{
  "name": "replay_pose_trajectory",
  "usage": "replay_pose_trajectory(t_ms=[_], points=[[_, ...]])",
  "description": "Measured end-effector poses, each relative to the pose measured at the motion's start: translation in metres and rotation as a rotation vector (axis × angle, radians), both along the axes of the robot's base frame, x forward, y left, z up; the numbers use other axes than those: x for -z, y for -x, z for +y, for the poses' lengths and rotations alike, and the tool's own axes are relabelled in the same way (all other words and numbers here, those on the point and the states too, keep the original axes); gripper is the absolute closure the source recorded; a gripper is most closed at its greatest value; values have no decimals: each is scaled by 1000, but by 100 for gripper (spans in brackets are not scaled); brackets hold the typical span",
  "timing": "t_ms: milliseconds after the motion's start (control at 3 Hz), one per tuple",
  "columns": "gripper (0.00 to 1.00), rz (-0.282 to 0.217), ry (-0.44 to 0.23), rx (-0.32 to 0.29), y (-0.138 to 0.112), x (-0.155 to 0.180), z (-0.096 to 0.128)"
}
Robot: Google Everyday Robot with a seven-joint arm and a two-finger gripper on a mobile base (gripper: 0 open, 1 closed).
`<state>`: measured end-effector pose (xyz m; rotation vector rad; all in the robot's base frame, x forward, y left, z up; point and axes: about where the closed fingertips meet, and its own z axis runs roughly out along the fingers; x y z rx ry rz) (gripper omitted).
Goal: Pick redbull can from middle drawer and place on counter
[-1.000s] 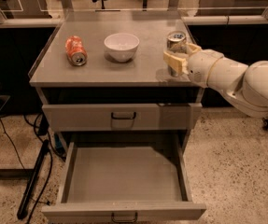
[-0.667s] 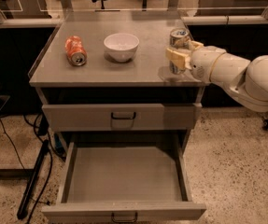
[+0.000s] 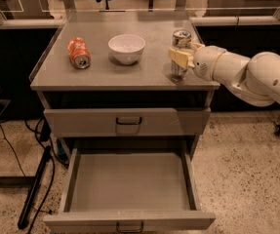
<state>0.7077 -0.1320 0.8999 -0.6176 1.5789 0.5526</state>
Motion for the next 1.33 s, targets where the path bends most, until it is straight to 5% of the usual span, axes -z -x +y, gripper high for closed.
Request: replay_pose_trajectory(t_ms=[1000, 1333], points=[[100, -21, -3, -32, -33, -7, 27], [100, -9, -6, -15, -50, 4, 18]])
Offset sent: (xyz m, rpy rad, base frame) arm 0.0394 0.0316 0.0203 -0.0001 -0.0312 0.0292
